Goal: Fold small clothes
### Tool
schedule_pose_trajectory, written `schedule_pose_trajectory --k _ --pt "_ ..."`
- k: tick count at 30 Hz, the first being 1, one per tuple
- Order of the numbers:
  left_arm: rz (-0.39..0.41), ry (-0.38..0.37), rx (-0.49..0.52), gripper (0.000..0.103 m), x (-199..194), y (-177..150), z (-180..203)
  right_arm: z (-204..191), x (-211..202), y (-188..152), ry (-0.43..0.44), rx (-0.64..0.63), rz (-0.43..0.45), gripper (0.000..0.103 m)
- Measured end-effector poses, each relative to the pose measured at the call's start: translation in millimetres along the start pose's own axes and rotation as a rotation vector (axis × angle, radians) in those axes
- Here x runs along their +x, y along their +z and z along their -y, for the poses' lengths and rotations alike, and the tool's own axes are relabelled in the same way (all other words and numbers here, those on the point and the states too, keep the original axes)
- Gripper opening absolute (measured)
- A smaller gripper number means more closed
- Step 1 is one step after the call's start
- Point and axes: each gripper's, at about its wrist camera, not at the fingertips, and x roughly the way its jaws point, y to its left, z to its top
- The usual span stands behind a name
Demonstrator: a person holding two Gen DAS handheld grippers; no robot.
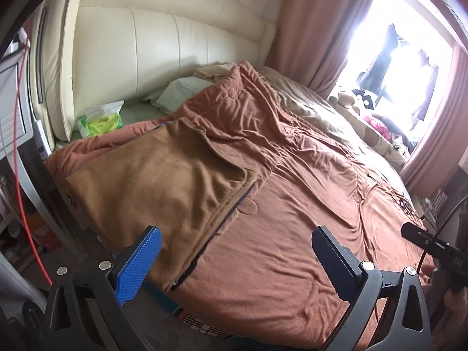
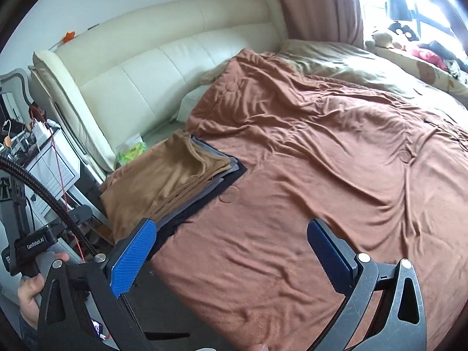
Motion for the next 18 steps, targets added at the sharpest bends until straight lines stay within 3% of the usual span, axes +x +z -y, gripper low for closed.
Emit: schedule_pose_trajectory --k 18 --pt "0.082 -0.053 0.168 0.103 -90.3 -68.9 84.3 25.8 -161.6 -79.1 -0.065 0.0 0.143 0.103"
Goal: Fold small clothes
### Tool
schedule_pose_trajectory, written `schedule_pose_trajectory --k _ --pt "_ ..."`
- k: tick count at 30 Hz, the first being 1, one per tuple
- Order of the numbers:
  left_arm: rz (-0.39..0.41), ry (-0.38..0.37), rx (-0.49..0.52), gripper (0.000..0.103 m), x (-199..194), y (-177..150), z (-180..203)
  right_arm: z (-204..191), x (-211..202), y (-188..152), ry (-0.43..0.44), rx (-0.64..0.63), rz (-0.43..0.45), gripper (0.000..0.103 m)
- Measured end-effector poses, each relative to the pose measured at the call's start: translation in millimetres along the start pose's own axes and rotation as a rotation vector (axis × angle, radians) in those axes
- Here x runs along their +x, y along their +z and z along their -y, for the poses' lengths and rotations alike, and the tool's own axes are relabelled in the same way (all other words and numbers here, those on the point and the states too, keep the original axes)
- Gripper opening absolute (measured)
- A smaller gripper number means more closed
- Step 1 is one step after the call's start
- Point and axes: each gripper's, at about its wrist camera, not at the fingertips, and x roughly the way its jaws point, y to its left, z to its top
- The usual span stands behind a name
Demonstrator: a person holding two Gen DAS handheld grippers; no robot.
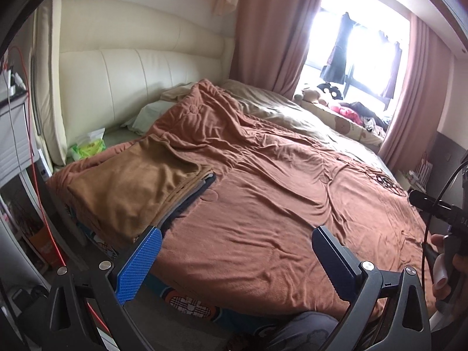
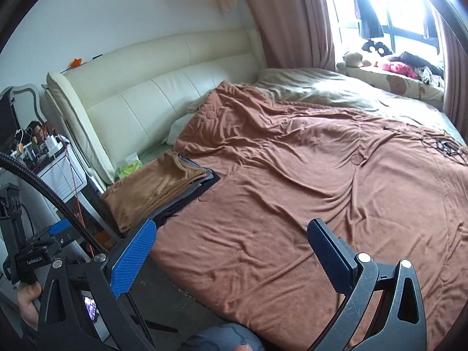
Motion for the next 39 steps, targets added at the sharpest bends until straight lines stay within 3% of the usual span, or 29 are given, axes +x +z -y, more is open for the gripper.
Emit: schedule_pose_trajectory --k 8,17,27,39 --pt "0.02 -0.019 0.071 0.103 -27.1 -19.8 31.9 -5.1 -62.7 -29.0 -0.096 -0.033 0.026 0.103" --pt "0.063 -0.033 0.134 0.103 -56.6 -43.3 53.0 -3.4 -107.4 -79.0 -0.124 -0.023 0.092 0.103" --pt "0.147 -0.062 0.182 0.103 -73.6 -76.6 67.0 7.0 -125.8 -127.6 -0.15 0.052 0.139 0.103" --pt "0.169 -0.073 0.204 0.103 -67.7 -98.9 71.6 7.2 -123.3 -162.8 -0.207 0.036 0.159 0.103"
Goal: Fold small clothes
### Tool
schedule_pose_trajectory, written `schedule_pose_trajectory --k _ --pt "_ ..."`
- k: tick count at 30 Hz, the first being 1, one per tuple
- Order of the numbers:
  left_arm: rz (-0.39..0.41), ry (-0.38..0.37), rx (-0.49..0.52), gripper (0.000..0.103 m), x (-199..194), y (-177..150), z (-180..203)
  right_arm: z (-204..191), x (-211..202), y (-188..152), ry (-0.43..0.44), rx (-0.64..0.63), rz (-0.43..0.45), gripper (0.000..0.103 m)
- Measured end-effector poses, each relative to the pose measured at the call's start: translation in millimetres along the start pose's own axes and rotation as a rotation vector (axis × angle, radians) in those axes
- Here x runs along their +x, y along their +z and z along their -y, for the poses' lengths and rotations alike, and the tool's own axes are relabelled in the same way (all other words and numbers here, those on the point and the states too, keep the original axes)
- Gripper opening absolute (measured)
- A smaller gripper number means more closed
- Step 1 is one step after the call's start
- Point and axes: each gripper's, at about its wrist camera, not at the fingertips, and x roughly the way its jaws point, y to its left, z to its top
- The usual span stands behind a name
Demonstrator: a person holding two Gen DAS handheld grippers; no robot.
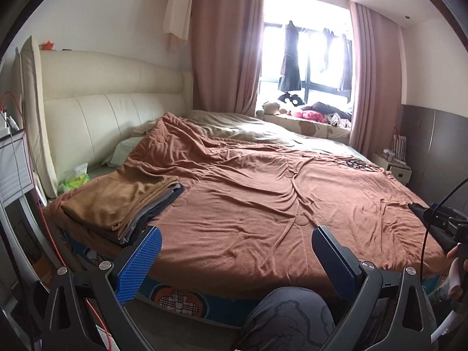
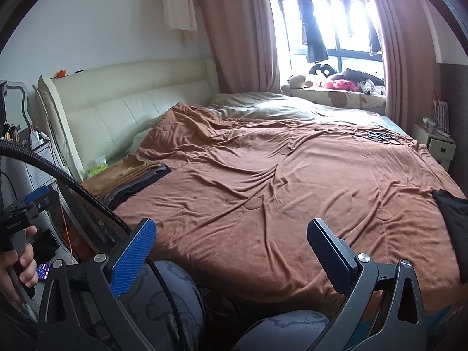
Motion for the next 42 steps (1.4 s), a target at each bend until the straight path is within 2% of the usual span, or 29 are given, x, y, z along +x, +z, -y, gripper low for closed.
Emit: schedule_pose_trajectory --k 12,22,42 --pt "0.008 -0.011 -0.004 0.103 -0.6 -3.7 3.9 6.8 -7.1 -2.7 -0.016 0.032 0.025 0.103" --pt "0.002 -0.006 -0.006 0.103 -3.3 -4.8 5.9 11.3 -8.9 -15.5 -0.031 0.031 0.024 0.103" --pt "0.017 -0.008 -0.006 0.103 -10.6 -3.9 10.7 21.8 -9.1 -19.8 -0.041 0.047 0.014 0.103"
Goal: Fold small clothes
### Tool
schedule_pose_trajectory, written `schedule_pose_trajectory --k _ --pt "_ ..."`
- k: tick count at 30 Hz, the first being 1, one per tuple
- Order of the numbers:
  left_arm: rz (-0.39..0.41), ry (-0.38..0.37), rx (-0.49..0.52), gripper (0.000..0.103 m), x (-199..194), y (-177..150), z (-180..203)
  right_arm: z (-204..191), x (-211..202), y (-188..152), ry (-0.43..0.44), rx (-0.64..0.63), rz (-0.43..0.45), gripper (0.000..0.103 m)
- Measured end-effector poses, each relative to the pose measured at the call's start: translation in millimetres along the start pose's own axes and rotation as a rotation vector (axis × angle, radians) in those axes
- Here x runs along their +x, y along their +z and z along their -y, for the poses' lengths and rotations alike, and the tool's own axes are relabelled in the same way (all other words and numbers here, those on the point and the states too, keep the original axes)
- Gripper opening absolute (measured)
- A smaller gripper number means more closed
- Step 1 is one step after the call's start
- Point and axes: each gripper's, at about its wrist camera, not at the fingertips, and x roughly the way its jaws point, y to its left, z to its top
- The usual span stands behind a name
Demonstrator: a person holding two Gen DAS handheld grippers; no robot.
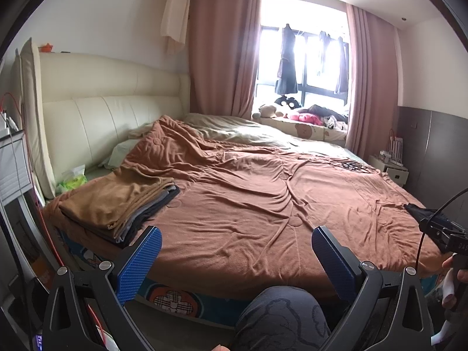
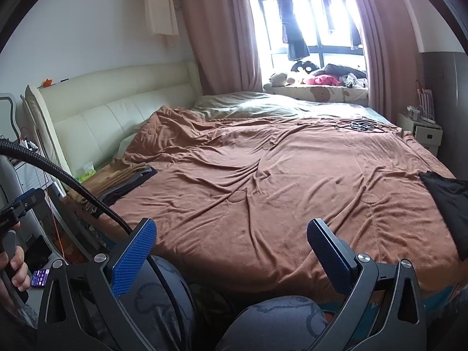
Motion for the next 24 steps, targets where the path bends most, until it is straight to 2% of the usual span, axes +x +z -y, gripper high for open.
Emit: schedule_pose_trajectory --k 19,24 --pt "-0.001 0.011 -0.014 0.103 0.1 -1.1 -2.0 -0.1 -1.1 -0.1 -0.011 -0.006 -0.008 0.103" --pt "-0.001 0.012 -0.009 0.103 -1.5 -1.6 -1.1 -6.1 -2.0 1.7 -0.038 -0.031 -0.004 0.103"
